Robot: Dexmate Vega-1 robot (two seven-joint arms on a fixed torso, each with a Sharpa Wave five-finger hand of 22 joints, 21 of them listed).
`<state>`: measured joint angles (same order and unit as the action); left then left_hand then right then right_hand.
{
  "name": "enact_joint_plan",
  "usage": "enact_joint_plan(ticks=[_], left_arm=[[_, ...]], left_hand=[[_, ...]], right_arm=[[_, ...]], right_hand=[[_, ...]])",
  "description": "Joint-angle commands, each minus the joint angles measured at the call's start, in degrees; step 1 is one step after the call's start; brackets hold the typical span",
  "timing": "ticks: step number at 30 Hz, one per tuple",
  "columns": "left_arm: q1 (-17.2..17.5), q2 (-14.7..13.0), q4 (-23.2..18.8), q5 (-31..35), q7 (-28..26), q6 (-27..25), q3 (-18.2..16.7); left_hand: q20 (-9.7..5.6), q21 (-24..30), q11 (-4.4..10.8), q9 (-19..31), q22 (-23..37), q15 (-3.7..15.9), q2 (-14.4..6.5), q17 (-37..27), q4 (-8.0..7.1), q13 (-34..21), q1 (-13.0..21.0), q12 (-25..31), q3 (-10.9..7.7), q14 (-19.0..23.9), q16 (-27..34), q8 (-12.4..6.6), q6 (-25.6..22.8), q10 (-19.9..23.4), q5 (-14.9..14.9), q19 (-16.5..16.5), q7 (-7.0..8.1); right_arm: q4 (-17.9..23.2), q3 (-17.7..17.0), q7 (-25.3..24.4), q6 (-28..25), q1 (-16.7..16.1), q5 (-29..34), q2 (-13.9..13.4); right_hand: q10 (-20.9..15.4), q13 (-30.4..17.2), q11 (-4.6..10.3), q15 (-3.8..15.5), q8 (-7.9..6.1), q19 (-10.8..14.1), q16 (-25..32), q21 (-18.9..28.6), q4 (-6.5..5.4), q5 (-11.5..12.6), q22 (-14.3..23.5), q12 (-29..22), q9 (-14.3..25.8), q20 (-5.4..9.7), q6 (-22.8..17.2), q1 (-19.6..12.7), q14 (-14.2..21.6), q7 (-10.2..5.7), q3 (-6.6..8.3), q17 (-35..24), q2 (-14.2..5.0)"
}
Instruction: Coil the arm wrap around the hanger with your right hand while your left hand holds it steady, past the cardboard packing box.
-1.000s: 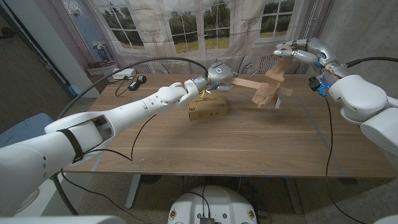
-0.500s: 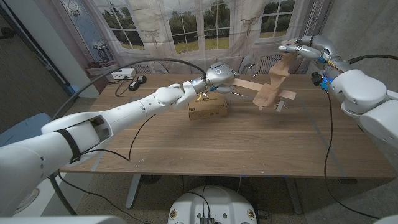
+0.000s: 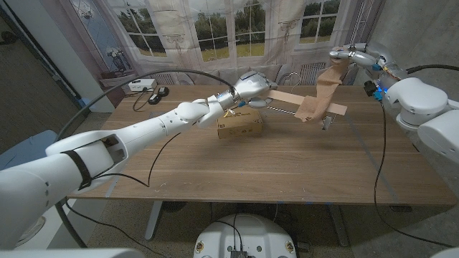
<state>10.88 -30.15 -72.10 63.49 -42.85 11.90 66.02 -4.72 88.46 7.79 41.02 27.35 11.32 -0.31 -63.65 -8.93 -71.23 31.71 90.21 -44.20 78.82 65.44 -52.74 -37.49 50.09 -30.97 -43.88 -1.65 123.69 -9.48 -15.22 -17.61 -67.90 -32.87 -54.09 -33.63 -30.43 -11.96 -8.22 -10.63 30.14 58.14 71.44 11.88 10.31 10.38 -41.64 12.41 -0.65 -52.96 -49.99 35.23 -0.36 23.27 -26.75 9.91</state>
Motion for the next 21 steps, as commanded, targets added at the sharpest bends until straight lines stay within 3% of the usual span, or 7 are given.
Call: enact_joint_plan(ticks=[1, 7, 21], left_arm=[[0.74, 0.83, 2.32, -1.36, -6.92, 0.99, -1.11], [0.90, 1.80, 4.47, -4.38, -10.25, 3.42, -2.03], [1.95, 2.16, 4.81, -10.01, -9.43, 6.32, -4.38]], left_hand=[[-3.18, -0.02, 0.76, 0.23, 0.11, -0.29, 0.40, 0.17, -0.15, -0.10, 0.28, 0.17, 0.05, 0.17, -0.44, 0.09, -1.20, -0.20, -0.59, 0.06, -0.56], [-3.16, 0.05, 0.77, 0.28, 0.22, -0.23, 0.45, 0.09, -0.17, -0.09, 0.24, 0.15, 0.04, 0.34, -0.29, 0.03, -1.20, -0.32, -0.69, 0.04, -0.44], [-3.22, 0.03, 0.63, 0.14, 0.18, -0.12, 0.43, -0.07, -0.20, -0.09, 0.16, 0.22, 0.01, 0.35, -0.09, 0.07, -1.12, -0.05, -0.87, 0.02, -0.57]], right_arm=[[-2.81, -1.80, 1.28, -0.63, -1.36, -4.23, -0.13], [-3.43, -3.48, 1.04, -1.78, -3.54, -6.37, 0.23], [-5.52, -6.14, -0.34, 2.69, -9.53, -8.38, 4.86]], right_hand=[[-27.20, -0.13, 12.90, 20.71, -0.31, -3.72, 0.75, 0.55, -3.11, 0.28, 0.17, -0.26, 0.09, 3.99, -5.04, -18.99, 24.68, 5.27, 4.21, -42.85, -19.37], [-27.29, 0.00, 12.85, 20.70, -0.28, -3.62, 0.74, 0.77, -3.05, 0.34, 0.14, -0.19, 0.09, 3.82, -4.95, -19.02, 24.71, 5.40, 4.28, -42.93, -19.37], [-27.33, -0.02, 12.72, 20.68, -0.27, -3.59, 0.72, 1.12, -2.98, 0.50, 0.10, -0.16, 0.09, 3.72, -4.89, -19.05, 24.66, 5.71, 4.42, -43.02, -19.38]])
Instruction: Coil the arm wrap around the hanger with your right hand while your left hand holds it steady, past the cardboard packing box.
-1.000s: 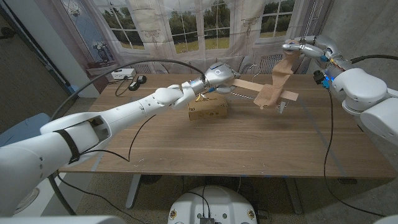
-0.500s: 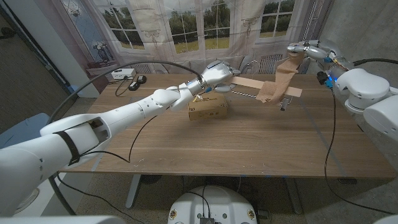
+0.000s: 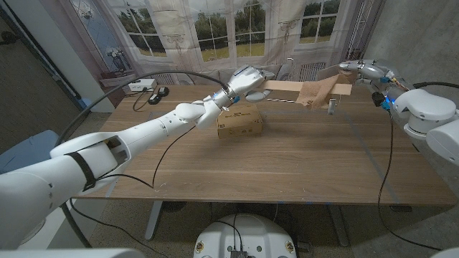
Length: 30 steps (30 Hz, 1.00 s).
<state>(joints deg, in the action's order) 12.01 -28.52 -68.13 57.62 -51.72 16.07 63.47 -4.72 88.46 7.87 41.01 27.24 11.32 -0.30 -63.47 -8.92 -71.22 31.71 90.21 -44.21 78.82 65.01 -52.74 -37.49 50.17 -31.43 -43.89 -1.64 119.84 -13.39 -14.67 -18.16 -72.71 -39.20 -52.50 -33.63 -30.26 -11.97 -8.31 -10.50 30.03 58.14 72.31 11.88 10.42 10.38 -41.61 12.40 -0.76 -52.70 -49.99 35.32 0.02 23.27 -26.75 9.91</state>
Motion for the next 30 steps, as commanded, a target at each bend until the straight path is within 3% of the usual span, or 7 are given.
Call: enact_joint_plan(ticks=[1, 10, 18, 25, 30], left_arm=[[0.82, 0.62, 1.00, -4.26, -0.62, 2.21, -1.92], [1.29, 1.20, 1.30, -7.96, 2.04, 3.42, -3.52], [1.72, 1.22, 0.25, -8.37, 4.48, 1.93, -4.25], [2.36, 0.51, -2.21, -6.17, 6.10, -1.27, -4.11], [2.76, -0.14, -4.19, -4.60, 8.00, -3.55, -3.89]], left_hand=[[-3.24, -0.08, 0.73, 0.28, 0.07, -0.16, 0.42, -0.15, -0.22, -0.11, 0.16, 0.16, 0.01, 0.30, 0.27, 0.01, -1.05, -0.30, -0.43, -0.12, -0.51], [-3.26, 0.06, 0.61, 0.09, 0.27, -0.15, 0.40, -0.21, -0.20, -0.11, 0.12, 0.18, 0.05, 0.32, 0.36, 0.07, -1.08, -0.23, -0.47, -0.02, -0.34], [-3.30, -0.07, 0.66, 0.20, 0.01, -0.15, 0.36, -0.27, -0.19, -0.12, 0.10, 0.17, 0.06, 0.34, 0.44, -0.04, -1.02, -0.26, -0.51, -0.19, -0.48], [-3.28, -0.04, 0.68, 0.07, 0.02, -0.16, 0.33, -0.12, -0.16, -0.12, 0.11, 0.17, 0.07, 0.29, 0.35, 0.00, -1.08, -0.28, -0.53, -0.18, -0.42], [-3.31, -0.04, 0.64, 0.17, -0.07, -0.15, 0.31, -0.30, -0.13, -0.12, 0.14, 0.19, 0.07, 0.40, 0.52, -0.06, -1.03, -0.26, -0.53, -0.30, -0.44]], right_arm=[[-1.70, -2.42, -0.91, 3.72, -5.24, -2.13, 3.63], [-2.89, -3.66, -0.63, 11.24, -10.26, -3.15, 9.17], [-4.41, -2.72, -0.19, 15.81, -12.00, -3.25, 11.22], [-5.19, -0.61, -0.61, 17.13, -12.25, -2.77, 11.32], [-4.00, 0.95, -1.62, 14.77, -12.29, -1.89, 9.23]], right_hand=[[-27.35, -0.25, 12.77, 20.77, -0.40, -3.50, 0.71, 0.27, -2.98, 0.40, 0.09, -0.22, 0.10, 3.77, -5.16, -19.05, 24.56, 5.35, 4.43, -43.03, -19.38], [-27.43, -0.29, 12.75, 20.78, -0.43, -3.42, 0.73, 0.50, -2.96, 0.45, 0.06, -0.24, 0.11, 3.78, -5.20, -19.03, 24.58, 5.54, 4.48, -43.07, -19.37], [-27.54, -0.36, 12.82, 20.80, -0.47, -3.45, 0.80, 0.66, -2.90, 0.47, 0.03, -0.29, 0.12, 3.77, -5.30, -19.06, 24.69, 5.53, 4.54, -43.11, -19.32], [-27.60, -0.23, 12.74, 20.79, -0.48, -3.35, 0.83, 0.84, -2.87, 0.50, 0.01, -0.21, 0.13, 3.77, -5.36, -19.08, 24.75, 5.53, 4.59, -43.12, -19.30], [-27.59, -0.22, 12.78, 20.79, -0.50, -3.22, 0.86, 0.97, -2.85, 0.51, 0.00, -0.18, 0.13, 3.71, -5.42, -19.08, 24.79, 5.61, 4.62, -43.13, -19.28]])
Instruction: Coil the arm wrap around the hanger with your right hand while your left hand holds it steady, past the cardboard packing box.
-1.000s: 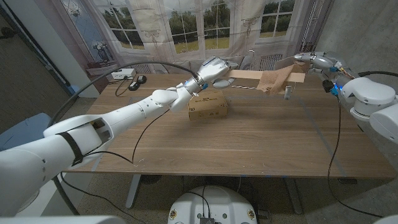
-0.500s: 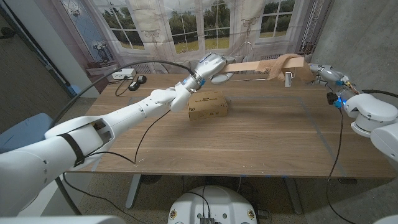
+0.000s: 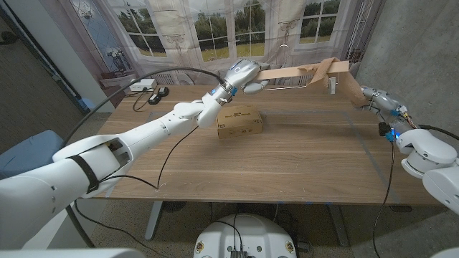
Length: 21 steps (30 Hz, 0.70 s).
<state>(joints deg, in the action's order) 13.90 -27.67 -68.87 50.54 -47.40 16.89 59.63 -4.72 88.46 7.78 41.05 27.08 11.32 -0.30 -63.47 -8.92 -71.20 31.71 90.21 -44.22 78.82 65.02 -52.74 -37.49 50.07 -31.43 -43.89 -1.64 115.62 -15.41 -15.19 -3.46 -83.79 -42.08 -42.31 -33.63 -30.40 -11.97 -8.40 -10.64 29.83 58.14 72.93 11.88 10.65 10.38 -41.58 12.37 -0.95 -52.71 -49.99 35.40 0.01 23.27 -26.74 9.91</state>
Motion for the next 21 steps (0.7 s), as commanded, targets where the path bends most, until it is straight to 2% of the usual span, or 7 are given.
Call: enact_joint_plan(ticks=[1, 10, 14, 21], left_arm=[[0.92, -1.12, -3.84, 2.65, 4.28, -4.75, -0.03], [1.19, -2.24, -6.82, 5.03, 8.92, -7.76, 0.58], [1.46, -2.58, -7.66, 5.29, 10.30, -8.44, 0.54], [2.30, -3.36, -9.71, 5.75, 12.70, -10.16, 0.19]], left_hand=[[-3.31, 0.04, 0.66, 0.16, 0.18, -0.21, 0.29, -0.12, -0.13, -0.14, 0.15, 0.19, 0.07, 0.29, 0.37, -0.08, -1.06, -0.18, -0.54, -0.34, -0.50], [-3.33, 0.03, 0.59, 0.00, 0.07, -0.06, 0.18, -0.56, -0.05, -0.14, 0.28, 0.21, 0.08, 0.41, 0.73, -0.07, -1.30, -0.15, -0.52, -0.41, -0.71], [-3.27, 0.21, 0.65, 0.11, 0.35, -0.11, 0.13, -0.73, -0.05, -0.15, 0.32, 0.22, 0.11, 0.36, 0.82, -0.08, -1.22, -0.15, -0.50, -0.33, -0.84], [-3.24, 0.33, 0.73, 0.14, 0.59, -0.26, 0.11, -0.26, -0.05, -0.15, 0.37, 0.23, 0.16, 0.01, 0.40, -0.08, -1.26, -0.12, -0.48, -0.28, -0.85]], right_arm=[[0.32, 3.32, -0.97, -0.25, -1.10, 1.03, -1.33], [0.89, 6.59, 0.46, -1.52, 0.52, 1.72, -3.78], [2.28, 7.48, -0.61, -4.49, 1.00, 2.35, -5.71], [4.34, 8.10, -1.94, -6.34, 1.17, 3.83, -7.30]], right_hand=[[-27.66, 0.01, 12.73, 20.88, -0.37, -3.01, 0.88, 0.39, -2.83, 0.29, -0.01, -0.18, 0.16, 3.88, -5.45, -19.10, 24.73, 5.63, 4.64, -43.14, -19.27], [-27.64, 0.03, 12.70, 20.85, -0.34, -2.96, 0.87, 0.58, -2.78, 0.35, -0.05, -0.12, 0.15, 3.64, -5.45, -19.13, 24.74, 5.69, 4.72, -43.08, -19.26], [-27.65, 0.08, 12.65, 20.84, -0.33, -3.04, 0.90, 0.62, -2.79, 0.38, -0.06, -0.08, 0.15, 3.67, -5.46, -19.12, 24.78, 5.69, 4.75, -43.09, -19.27], [-27.63, 0.02, 12.73, 20.83, -0.31, -3.09, 0.92, 0.74, -2.79, 0.45, -0.08, -0.08, 0.15, 3.59, -5.46, -19.11, 24.77, 5.79, 4.82, -43.11, -19.28]])
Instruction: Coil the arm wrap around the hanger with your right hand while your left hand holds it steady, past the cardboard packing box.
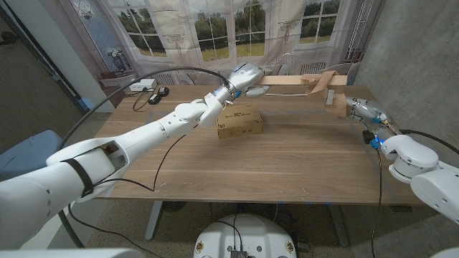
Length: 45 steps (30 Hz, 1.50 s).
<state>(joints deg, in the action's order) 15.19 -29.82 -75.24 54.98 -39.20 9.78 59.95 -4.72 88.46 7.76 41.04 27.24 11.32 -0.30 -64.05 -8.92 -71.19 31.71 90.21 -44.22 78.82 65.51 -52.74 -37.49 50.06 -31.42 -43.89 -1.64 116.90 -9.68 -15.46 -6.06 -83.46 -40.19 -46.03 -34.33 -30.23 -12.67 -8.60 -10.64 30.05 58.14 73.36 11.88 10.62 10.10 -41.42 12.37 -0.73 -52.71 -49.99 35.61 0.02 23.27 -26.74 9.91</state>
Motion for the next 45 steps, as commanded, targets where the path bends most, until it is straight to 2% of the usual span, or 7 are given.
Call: enact_joint_plan(ticks=[1, 12, 20, 21, 25, 40, 45], left_arm=[[1.19, -1.32, -3.73, 1.30, 4.97, -3.39, -0.21], [2.59, -2.34, -8.79, 0.89, 15.11, -6.82, -0.80], [3.48, -2.74, -10.60, -0.07, 19.23, -7.71, -1.50], [3.68, -2.82, -10.88, -0.56, 20.11, -7.81, -1.66], [4.16, -3.13, -11.64, -1.17, 21.74, -8.06, -2.02], [5.82, -5.32, -16.41, -2.44, 32.17, -11.20, -3.23], [6.27, -5.93, -18.30, -2.16, 37.02, -13.43, -3.43]], left_hand=[[-3.30, 0.21, 0.75, 0.18, 0.26, -0.27, 0.09, 0.19, -0.05, -0.16, 0.38, 0.22, 0.16, 0.22, 0.06, -0.11, -1.29, -0.15, -0.48, -0.30, -0.80], [-3.35, 0.18, 0.68, 0.03, 0.22, -0.10, 0.03, -0.12, -0.03, -0.16, 0.45, 0.24, 0.19, 0.11, 0.18, 0.05, -1.19, -0.11, -0.46, -0.32, -0.74], [-3.37, 0.20, 0.84, -0.09, 0.22, -0.06, -0.01, -0.08, -0.03, -0.16, 0.50, 0.25, 0.22, 0.10, 0.10, 0.13, -1.26, -0.08, -0.43, -0.33, -0.74], [-3.38, 0.21, 0.80, -0.09, 0.23, -0.07, -0.01, -0.06, -0.03, -0.16, 0.50, 0.24, 0.22, 0.10, 0.09, 0.15, -1.22, -0.10, -0.43, -0.32, -0.84], [-3.37, 0.04, 0.76, -0.01, -0.11, -0.11, -0.01, -0.05, -0.02, -0.16, 0.52, 0.23, 0.24, 0.17, 0.10, 0.09, -1.28, -0.18, -0.40, -0.47, -0.83], [-3.30, 0.11, 0.63, -0.39, -0.13, -0.04, -0.19, -0.09, 0.01, -0.16, 0.64, 0.24, 0.25, 0.14, 0.08, 0.29, -1.54, -0.13, -0.33, -0.46, -1.02], [-3.24, 0.25, 0.71, -1.20, -0.09, -0.07, -0.36, 0.00, 0.10, -0.16, 0.79, 0.25, 0.28, 0.19, 0.02, 0.73, -1.85, -0.11, -0.21, -0.47, -0.99]], right_arm=[[3.41, 2.32, -1.87, -3.91, 0.72, 2.18, -3.74], [5.73, 1.70, -3.02, -4.93, -1.01, 3.82, -4.39], [9.29, 3.68, -7.18, -12.30, 0.17, 6.83, -7.00], [9.92, 4.84, -7.77, -14.35, 1.18, 7.81, -8.18], [10.26, 7.39, -7.80, -18.15, 4.18, 8.40, -9.46], [9.04, 17.49, -6.67, -26.27, 14.72, 11.72, -9.80], [9.15, 19.35, -5.78, -27.86, 16.65, 12.77, -9.78]], right_hand=[[-27.03, -0.10, 13.33, 21.04, -0.30, -3.30, 0.93, 0.32, -2.79, 0.47, 0.20, -0.24, 0.15, 3.41, -5.43, -19.11, 24.56, 5.75, 4.83, -43.11, -19.28], [-26.73, -0.17, 13.31, 21.08, -0.24, -3.56, 0.56, 0.45, -2.86, 0.52, 0.18, -0.11, 0.15, 3.61, -5.27, -18.99, 24.22, 5.74, 4.88, -42.73, -19.29], [-26.42, -0.19, 13.35, 21.11, -0.21, -3.92, 0.05, 0.51, -2.94, 0.50, 0.16, 0.05, 0.16, 3.67, -5.14, -18.87, 24.09, 5.65, 4.86, -42.20, -19.31], [-26.46, -0.13, 13.33, 21.12, -0.19, -3.96, -0.01, 0.51, -2.95, 0.49, 0.16, 0.08, 0.16, 3.75, -5.09, -18.85, 24.11, 5.73, 4.85, -42.14, -19.31], [-26.28, -0.12, 13.28, 21.12, -0.16, -4.17, -0.03, 0.51, -2.98, 0.46, 0.15, 0.17, 0.17, 3.77, -4.98, -18.80, 24.26, 5.64, 4.84, -42.16, -19.32], [-25.47, -0.05, 13.18, 21.19, -0.09, -5.16, -1.95, 0.55, -3.11, 0.19, 0.09, 0.69, 0.24, 3.94, -4.02, -18.55, 24.11, 4.84, 4.57, -40.51, -19.37], [-25.41, 0.05, 13.27, 21.13, -0.09, -5.31, -2.28, 0.56, -3.14, 0.13, 0.07, 0.83, 0.26, 4.02, -3.86, -18.51, 24.05, 4.71, 4.50, -40.36, -19.42]])
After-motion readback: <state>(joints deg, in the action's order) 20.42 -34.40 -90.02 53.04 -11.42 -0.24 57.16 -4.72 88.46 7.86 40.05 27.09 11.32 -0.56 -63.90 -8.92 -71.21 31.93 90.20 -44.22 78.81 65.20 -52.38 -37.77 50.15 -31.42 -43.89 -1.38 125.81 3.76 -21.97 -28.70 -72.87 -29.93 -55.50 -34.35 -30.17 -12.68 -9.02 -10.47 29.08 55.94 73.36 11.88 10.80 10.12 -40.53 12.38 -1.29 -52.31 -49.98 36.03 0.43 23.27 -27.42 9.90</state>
